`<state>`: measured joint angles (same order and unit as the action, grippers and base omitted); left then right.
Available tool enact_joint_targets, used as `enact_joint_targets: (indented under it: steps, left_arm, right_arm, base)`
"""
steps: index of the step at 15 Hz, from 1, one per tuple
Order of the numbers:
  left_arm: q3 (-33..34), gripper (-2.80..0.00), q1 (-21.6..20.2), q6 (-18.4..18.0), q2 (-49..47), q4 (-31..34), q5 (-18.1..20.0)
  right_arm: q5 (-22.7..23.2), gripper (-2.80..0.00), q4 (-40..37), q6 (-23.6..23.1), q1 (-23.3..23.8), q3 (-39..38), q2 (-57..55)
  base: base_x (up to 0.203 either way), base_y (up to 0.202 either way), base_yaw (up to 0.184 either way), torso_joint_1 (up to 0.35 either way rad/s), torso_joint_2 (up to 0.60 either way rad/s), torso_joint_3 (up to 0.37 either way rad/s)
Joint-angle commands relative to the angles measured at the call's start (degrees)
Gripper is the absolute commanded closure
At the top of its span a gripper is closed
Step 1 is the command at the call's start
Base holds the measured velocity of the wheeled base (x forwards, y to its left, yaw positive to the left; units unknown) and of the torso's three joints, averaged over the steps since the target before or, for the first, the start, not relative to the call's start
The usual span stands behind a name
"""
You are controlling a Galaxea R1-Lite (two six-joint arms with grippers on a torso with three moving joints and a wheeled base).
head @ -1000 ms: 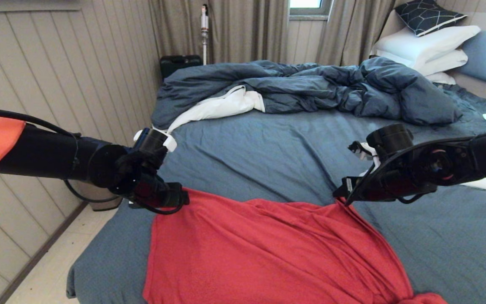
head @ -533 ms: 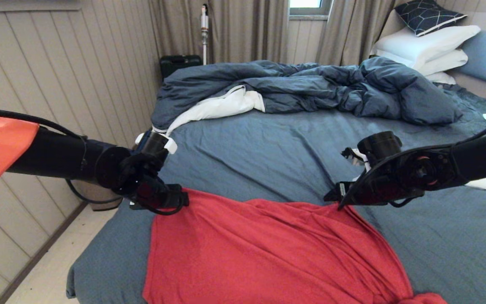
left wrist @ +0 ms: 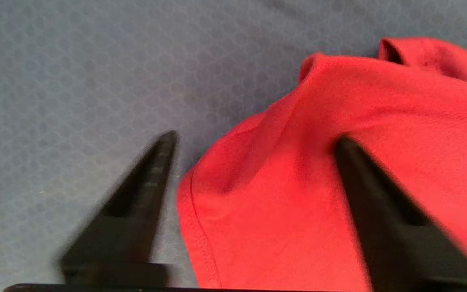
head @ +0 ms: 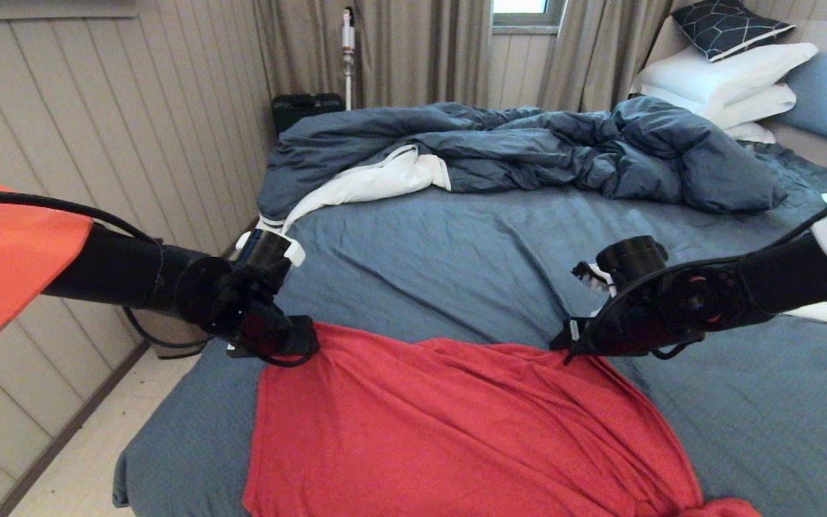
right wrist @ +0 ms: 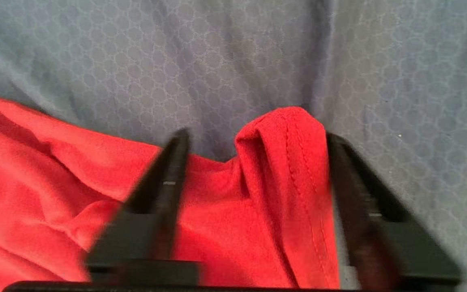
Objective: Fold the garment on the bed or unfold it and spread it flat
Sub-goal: Unford the red T-shirt
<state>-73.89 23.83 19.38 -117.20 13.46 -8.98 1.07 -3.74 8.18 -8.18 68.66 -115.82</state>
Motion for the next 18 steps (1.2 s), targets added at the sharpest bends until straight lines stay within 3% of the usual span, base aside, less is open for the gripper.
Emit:
enact_joint_targets:
  steps: [1,11,14,18]
  left_arm:
    - [0.1,0.0,0.0,0.2,-0.2,-0.4,0.0]
    - [-0.6,0.0,-1.0,0.3,1.6,-3.7,-0.5]
    - [-4.4,0.0,-1.3,-0.2,2.1,-4.1,-0.5]
    - [-4.4,0.0,-1.9,-1.1,2.7,-8.9,-0.6]
  right_arm:
    - [0.1,0.0,0.0,0.1,0.0,0.2,-0.5]
    - [-0.3,0.0,0.3,0.7,0.6,1.5,2.4]
    - [-0.4,0.0,1.9,0.7,0.9,2.3,3.4]
    - [-1.2,0.0,2.3,1.3,2.1,5.0,3.5]
  base:
    - [0.0,0.0,0.0,0.0,0.0,0.0]
    - [0.0,0.0,0.0,0.0,0.0,0.0]
    - [0.0,0.0,0.0,0.0,0.0,0.0]
    - [0.0,0.0,0.0,0.0,0.0,0.0]
